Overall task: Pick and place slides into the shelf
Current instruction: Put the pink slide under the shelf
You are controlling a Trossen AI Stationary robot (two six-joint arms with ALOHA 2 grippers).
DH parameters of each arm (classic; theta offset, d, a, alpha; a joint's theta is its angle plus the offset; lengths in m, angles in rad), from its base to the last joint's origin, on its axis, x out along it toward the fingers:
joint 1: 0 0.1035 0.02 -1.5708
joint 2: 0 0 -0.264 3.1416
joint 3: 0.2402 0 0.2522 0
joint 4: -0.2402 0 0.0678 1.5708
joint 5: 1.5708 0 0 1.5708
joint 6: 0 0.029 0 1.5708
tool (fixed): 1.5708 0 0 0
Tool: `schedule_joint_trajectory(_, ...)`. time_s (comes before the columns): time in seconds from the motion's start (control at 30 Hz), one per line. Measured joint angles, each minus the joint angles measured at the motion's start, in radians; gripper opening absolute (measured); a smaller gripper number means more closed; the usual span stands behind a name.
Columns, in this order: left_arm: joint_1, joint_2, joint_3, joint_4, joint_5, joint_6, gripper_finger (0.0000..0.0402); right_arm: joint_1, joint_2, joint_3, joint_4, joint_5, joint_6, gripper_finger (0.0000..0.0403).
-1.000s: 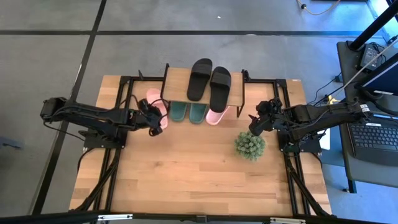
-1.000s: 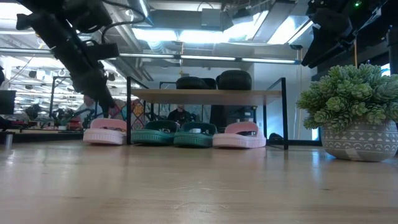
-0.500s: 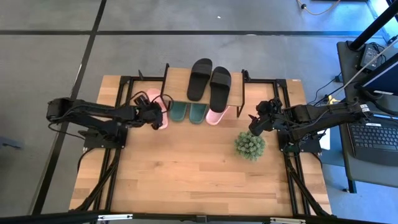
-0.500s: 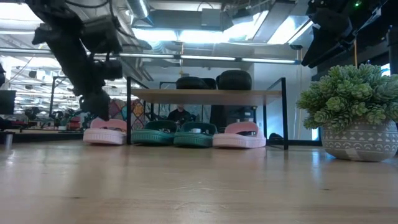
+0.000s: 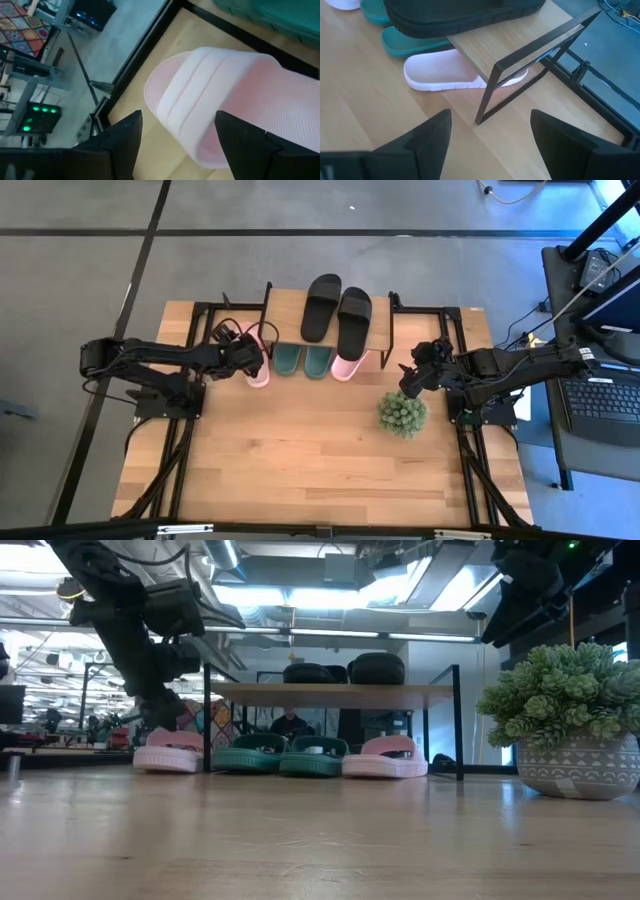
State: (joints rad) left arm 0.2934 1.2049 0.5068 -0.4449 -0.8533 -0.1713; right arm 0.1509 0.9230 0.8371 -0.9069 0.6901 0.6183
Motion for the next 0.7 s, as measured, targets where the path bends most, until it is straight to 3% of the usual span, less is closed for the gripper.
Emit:
schedule_joint_trajectory(0.4,0.015,0.0,0.0,0.007,0.078,-0.004,0.0243,0.0,0.0,0.0,0.023,-0.002,0.006,0.0272)
schedule_joint_trajectory(0.7,0.1,0.0,0.0,0.009,0.13,-0.027,0.0243,0.0,0.0,0.0,0.082,-0.002,0.006,0.0272)
